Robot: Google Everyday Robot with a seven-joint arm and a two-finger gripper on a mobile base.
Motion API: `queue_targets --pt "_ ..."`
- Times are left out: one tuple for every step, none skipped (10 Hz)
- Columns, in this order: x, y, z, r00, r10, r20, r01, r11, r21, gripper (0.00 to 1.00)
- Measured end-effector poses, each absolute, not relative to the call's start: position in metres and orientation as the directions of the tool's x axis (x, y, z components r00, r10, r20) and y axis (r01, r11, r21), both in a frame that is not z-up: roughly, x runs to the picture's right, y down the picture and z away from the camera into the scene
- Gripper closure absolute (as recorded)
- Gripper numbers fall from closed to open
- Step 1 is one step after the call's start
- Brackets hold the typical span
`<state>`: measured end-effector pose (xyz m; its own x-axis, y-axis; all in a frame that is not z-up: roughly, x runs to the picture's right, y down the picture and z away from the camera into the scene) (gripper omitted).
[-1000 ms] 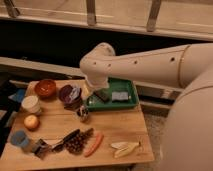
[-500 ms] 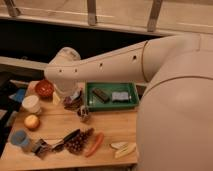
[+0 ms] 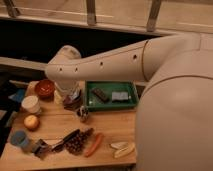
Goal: Place apple in plastic cup
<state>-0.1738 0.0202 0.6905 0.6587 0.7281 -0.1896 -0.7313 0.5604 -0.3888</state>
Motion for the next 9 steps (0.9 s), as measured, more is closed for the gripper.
queue_targets --pt "-0.188 0.017 0.692 0.678 0.713 -0.176 -0.715 0.586 -0.382 0.22" --pt "-0.208 0.014 0.696 0.698 0.698 -0.162 -0.697 0.609 -0.379 0.22" --pt "-0.230 0.013 0.700 0.714 0.683 -0.151 -0.679 0.625 -0.386 0.22" --pt "-0.250 0.013 0.703 0.729 0.670 -0.140 -0.661 0.637 -0.398 0.22" --pt "-0.273 0.017 0.708 0.751 0.648 -0.127 -0.634 0.652 -0.416 0.22" --pt "-0.295 0.025 0.713 0.778 0.618 -0.114 -0.598 0.671 -0.438 0.22" --pt "-0.309 0.035 0.713 0.797 0.595 -0.104 -0.569 0.684 -0.457 0.22" --pt "-0.324 0.049 0.713 0.818 0.567 -0.093 -0.535 0.692 -0.485 0.22" --pt "-0.339 0.064 0.714 0.839 0.537 -0.083 -0.497 0.697 -0.517 0.22"
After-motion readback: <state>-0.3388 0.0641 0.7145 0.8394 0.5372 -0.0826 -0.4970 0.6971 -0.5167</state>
